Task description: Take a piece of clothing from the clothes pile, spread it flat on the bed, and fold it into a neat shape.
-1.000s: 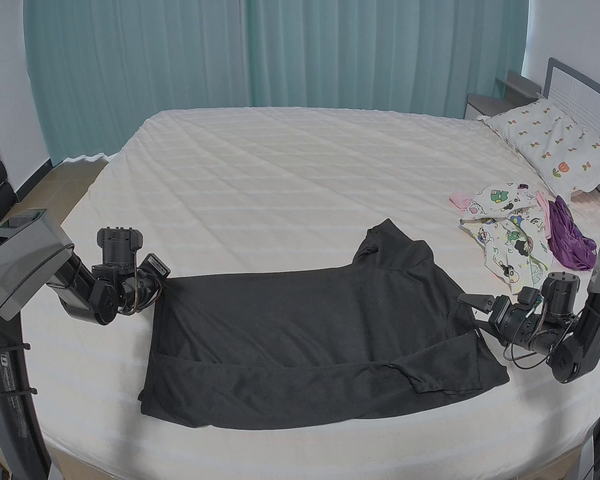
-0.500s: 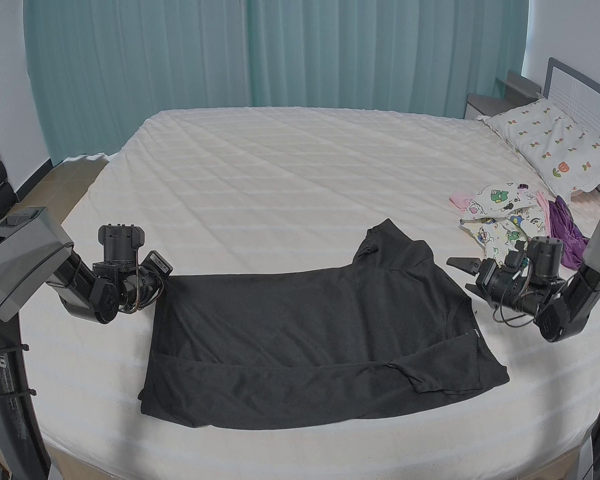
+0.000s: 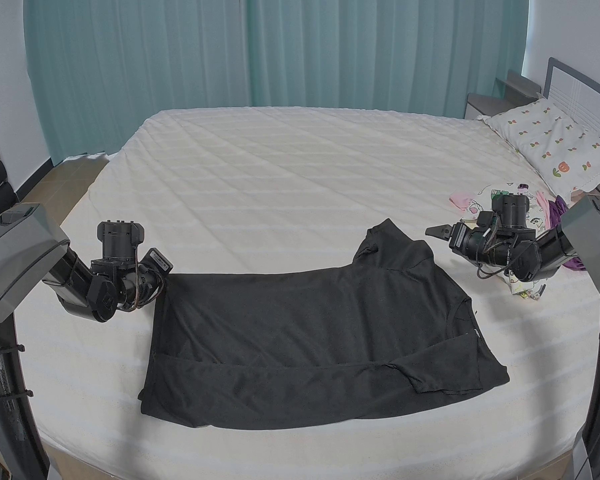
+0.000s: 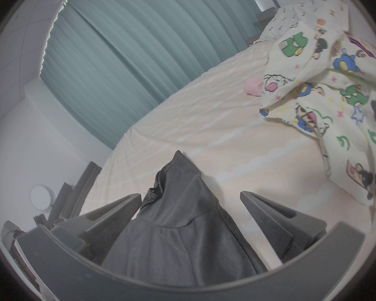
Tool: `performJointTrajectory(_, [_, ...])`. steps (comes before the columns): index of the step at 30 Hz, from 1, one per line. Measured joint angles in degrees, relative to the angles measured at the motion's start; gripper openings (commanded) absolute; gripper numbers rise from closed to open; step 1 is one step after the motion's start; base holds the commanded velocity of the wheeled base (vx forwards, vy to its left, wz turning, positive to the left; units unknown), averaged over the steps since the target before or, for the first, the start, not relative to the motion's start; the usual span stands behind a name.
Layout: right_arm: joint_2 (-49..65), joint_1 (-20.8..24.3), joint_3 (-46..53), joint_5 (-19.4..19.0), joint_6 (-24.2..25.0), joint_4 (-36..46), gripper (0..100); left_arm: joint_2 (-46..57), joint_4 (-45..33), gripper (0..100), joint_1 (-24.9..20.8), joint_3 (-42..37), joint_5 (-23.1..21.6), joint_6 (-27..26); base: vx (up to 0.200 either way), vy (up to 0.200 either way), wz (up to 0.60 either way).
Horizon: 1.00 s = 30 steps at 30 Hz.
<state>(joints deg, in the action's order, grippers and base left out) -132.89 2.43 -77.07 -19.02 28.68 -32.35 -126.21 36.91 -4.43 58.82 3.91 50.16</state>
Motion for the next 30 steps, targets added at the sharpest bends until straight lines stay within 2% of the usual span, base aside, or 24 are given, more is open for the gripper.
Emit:
performJointTrajectory(7, [-5.8, 2.0, -13.8, 3.0, -4.3, 9.3, 100, 1.0, -1.4, 0, -0.4, -0.1, 1.2, 0.0, 0.0, 0.0, 0.0])
performJointTrajectory(16, [-11.7, 3.6, -24.4, 4.5, -5.4, 16.5, 100, 1.6, -1.9, 0, -0.7, -0.2, 1.9, 0.0, 0.0, 0.0, 0.0])
performJointTrajectory(17, [-12.1, 3.6, -24.9, 4.5, -5.4, 16.5, 0, 1.6, -1.9, 0, -0.7, -0.2, 1.9, 0.0, 0.0, 0.0, 0.0])
performJointTrajectory(30, [-14.6, 3.3, -26.9, 4.6, -3.6, 16.6, 0, 1.7, -1.9, 0, -0.7, -0.2, 2.0, 0.0, 0.0, 0.0, 0.0])
